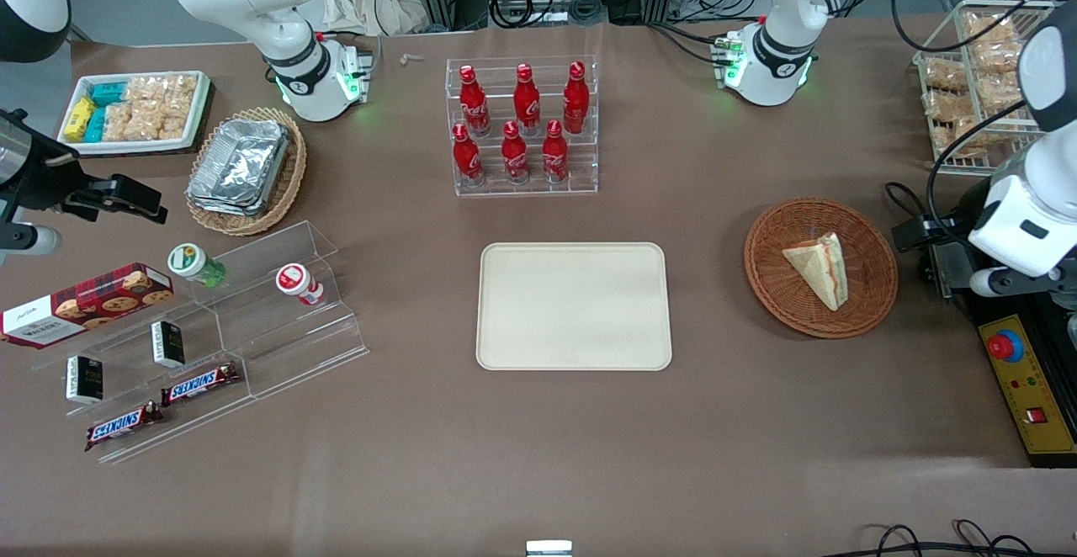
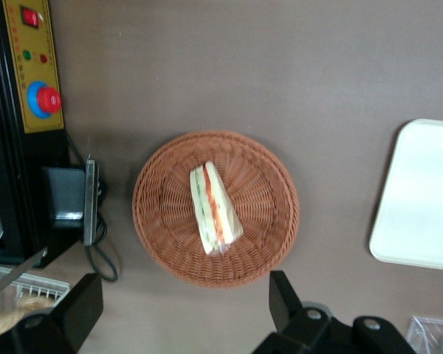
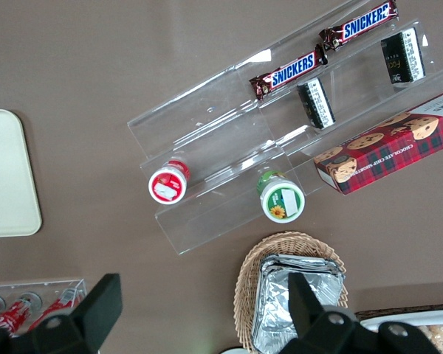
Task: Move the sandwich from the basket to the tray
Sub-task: 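Lower the open left gripper over the wrapped sandwich in the wicker basket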
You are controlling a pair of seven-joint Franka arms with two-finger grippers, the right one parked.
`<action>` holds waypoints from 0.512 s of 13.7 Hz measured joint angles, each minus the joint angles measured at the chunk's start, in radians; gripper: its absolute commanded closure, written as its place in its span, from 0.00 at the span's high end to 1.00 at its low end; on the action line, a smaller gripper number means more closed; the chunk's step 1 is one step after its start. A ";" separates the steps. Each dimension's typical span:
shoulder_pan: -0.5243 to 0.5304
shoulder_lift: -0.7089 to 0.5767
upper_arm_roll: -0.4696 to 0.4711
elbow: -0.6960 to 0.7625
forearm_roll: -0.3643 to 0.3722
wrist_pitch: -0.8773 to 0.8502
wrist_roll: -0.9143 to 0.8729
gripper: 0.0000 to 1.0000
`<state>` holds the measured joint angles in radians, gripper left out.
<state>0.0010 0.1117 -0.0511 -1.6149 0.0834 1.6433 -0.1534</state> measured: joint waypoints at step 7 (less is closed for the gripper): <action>0.053 -0.175 0.002 -0.523 0.031 0.367 0.001 1.00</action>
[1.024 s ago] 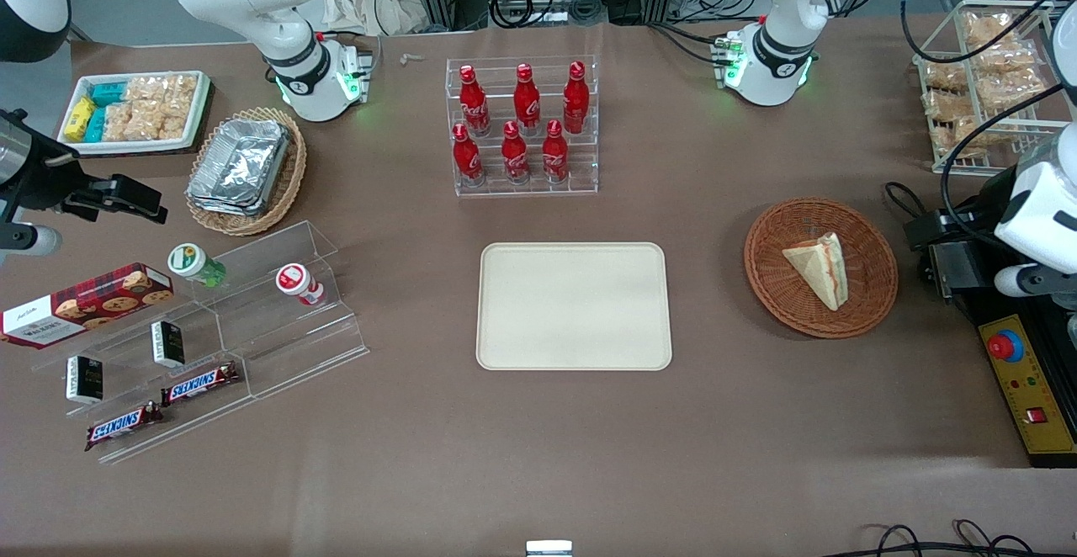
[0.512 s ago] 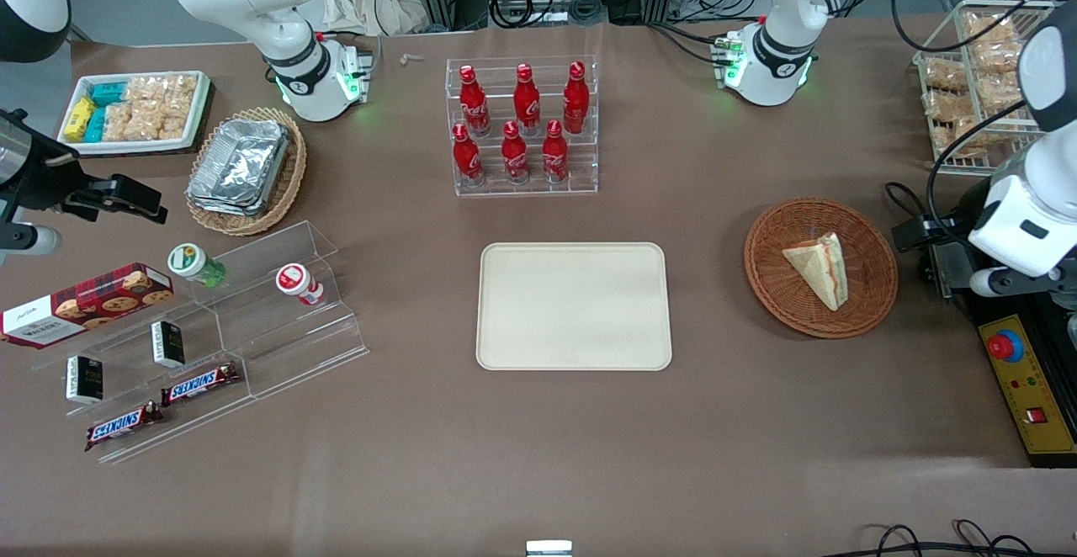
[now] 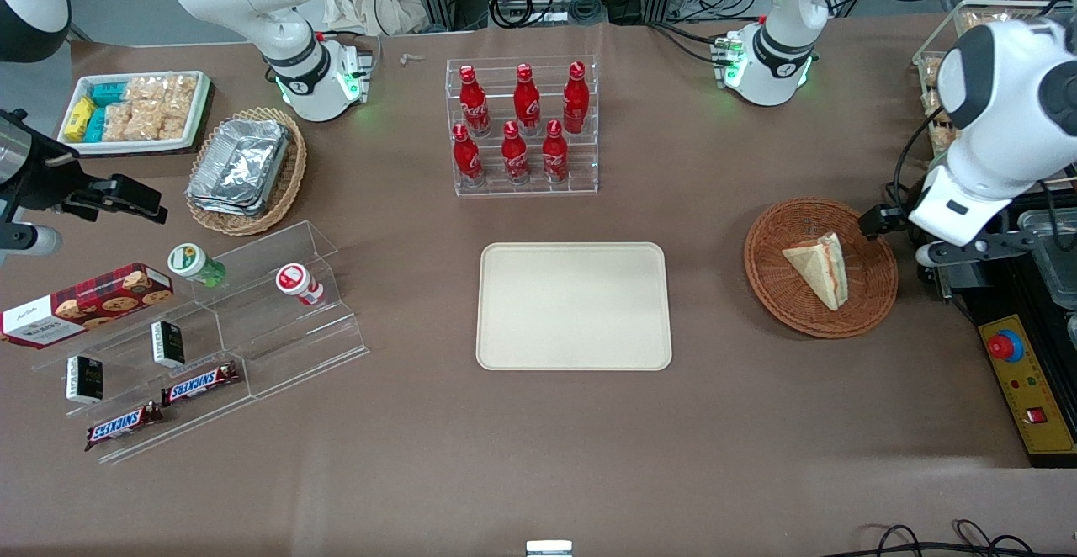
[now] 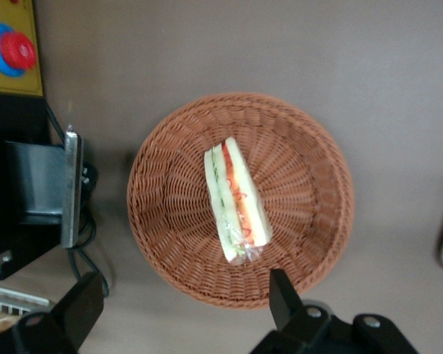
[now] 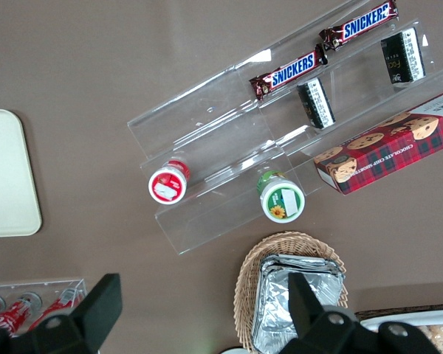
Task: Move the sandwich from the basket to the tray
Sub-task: 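Lower the open left gripper over the wrapped sandwich in the wicker basket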
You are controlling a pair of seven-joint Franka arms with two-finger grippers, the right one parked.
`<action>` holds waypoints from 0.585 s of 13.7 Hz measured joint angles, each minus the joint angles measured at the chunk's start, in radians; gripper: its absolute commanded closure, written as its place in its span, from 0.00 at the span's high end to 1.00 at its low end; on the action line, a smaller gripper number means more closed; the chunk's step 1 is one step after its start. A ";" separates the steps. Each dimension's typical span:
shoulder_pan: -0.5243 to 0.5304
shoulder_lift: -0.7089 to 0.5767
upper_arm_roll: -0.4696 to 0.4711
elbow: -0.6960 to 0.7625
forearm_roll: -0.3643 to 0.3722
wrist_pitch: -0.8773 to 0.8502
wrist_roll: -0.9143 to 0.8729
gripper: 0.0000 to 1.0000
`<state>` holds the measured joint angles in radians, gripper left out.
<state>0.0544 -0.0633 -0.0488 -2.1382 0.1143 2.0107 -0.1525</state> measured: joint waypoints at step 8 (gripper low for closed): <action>0.011 0.118 -0.015 -0.061 -0.003 0.154 -0.211 1.00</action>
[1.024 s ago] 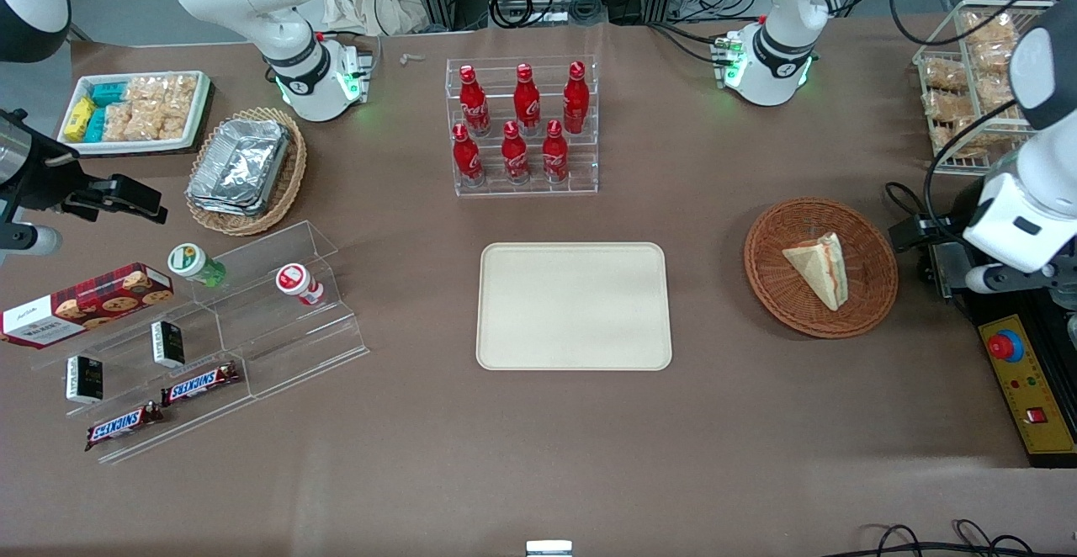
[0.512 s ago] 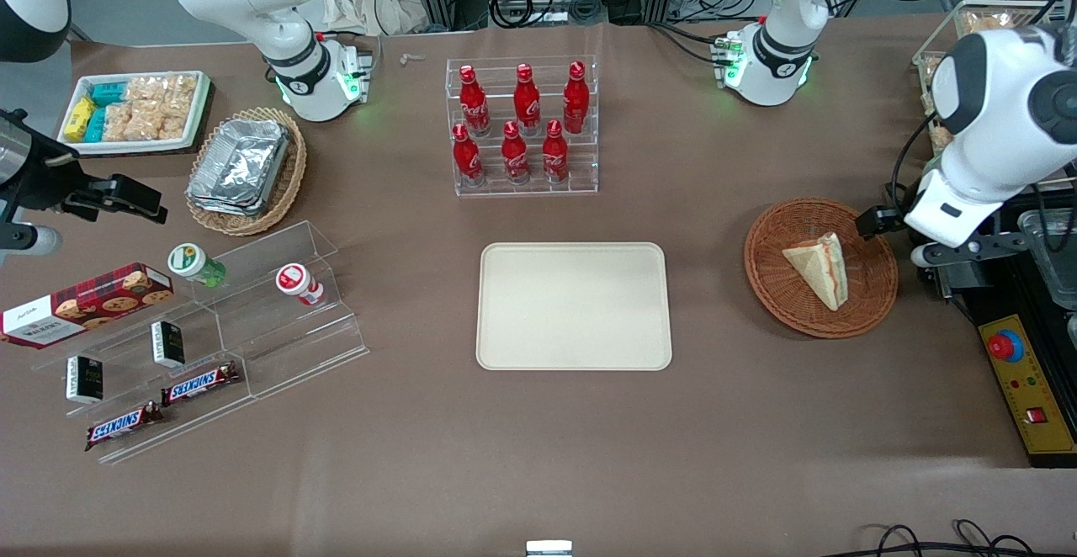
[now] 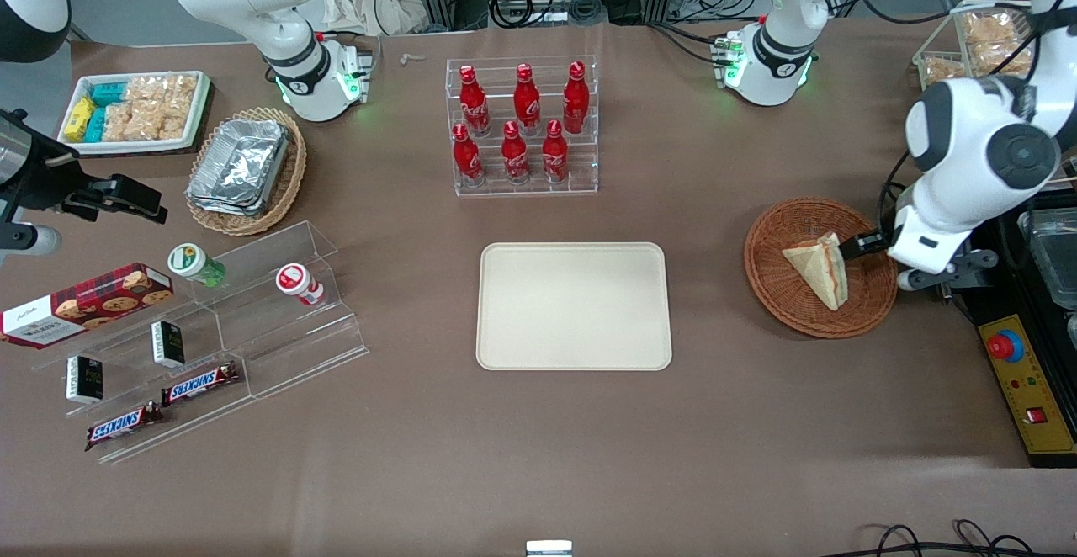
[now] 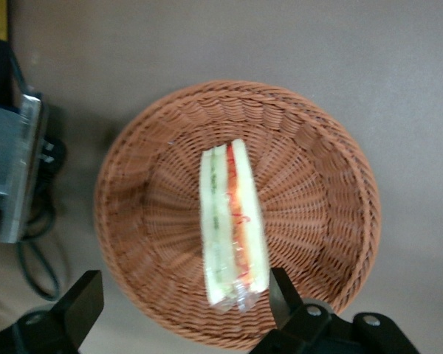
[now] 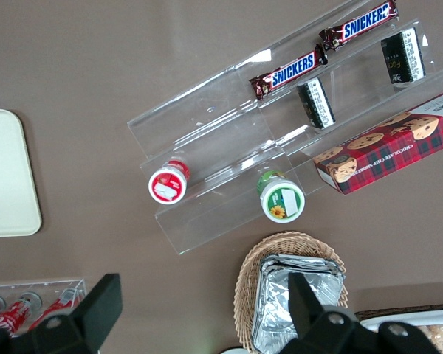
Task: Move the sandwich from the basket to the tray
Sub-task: 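Lower the open left gripper over the wrapped sandwich in the wicker basket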
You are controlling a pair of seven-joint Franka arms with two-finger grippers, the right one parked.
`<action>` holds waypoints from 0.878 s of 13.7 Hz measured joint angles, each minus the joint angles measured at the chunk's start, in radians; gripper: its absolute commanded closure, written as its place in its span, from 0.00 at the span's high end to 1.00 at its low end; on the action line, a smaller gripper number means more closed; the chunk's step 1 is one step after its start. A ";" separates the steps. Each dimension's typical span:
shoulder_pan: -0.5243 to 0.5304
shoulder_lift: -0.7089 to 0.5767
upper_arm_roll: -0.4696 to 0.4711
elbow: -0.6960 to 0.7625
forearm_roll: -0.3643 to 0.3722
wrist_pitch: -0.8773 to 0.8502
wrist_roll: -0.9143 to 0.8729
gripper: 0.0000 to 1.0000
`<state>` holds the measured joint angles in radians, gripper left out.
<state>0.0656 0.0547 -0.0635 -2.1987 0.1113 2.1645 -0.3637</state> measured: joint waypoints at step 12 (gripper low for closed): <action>-0.023 0.162 -0.003 -0.002 -0.017 0.052 -0.174 1.00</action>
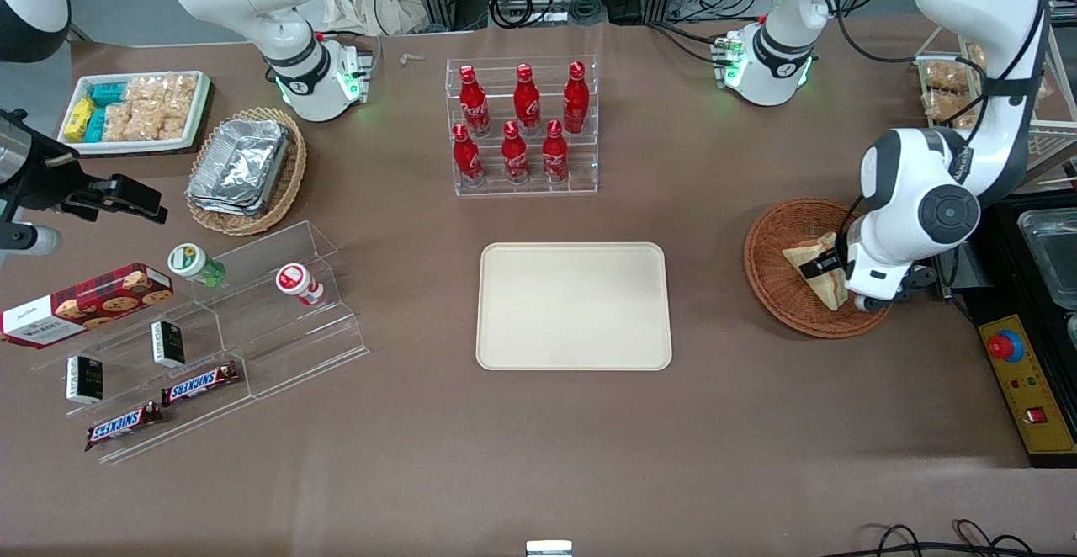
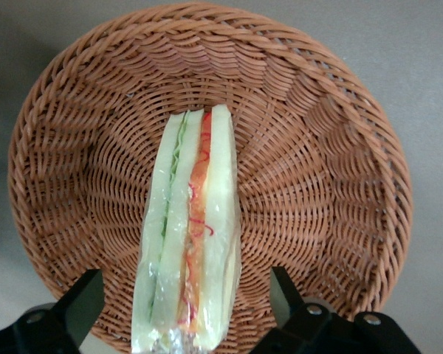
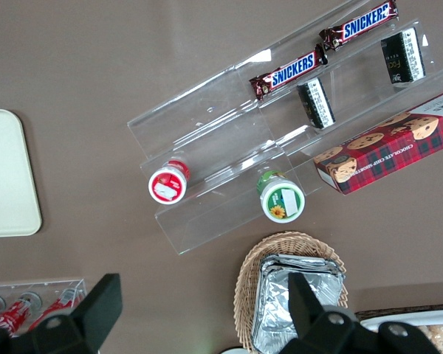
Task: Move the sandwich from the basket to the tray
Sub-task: 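Lower the open left gripper over the wrapped sandwich in the wicker basket, then close the left gripper on the sandwich wrapper and lift it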
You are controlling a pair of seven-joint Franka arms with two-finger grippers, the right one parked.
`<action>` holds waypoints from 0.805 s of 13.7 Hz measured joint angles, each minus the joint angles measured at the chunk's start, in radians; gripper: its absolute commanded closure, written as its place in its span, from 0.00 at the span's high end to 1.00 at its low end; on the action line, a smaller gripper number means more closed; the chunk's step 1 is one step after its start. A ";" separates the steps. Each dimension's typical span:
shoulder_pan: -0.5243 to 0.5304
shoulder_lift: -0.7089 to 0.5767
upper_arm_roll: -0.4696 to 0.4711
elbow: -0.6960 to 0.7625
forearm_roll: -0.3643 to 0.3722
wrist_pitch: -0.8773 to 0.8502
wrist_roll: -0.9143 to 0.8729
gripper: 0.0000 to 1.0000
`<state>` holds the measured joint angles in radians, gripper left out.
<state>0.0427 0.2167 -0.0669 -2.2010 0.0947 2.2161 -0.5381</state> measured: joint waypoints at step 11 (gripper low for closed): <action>-0.001 0.057 -0.001 0.004 -0.001 0.045 -0.091 0.06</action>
<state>0.0413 0.2734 -0.0679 -2.1974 0.0940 2.2606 -0.6292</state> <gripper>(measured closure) 0.546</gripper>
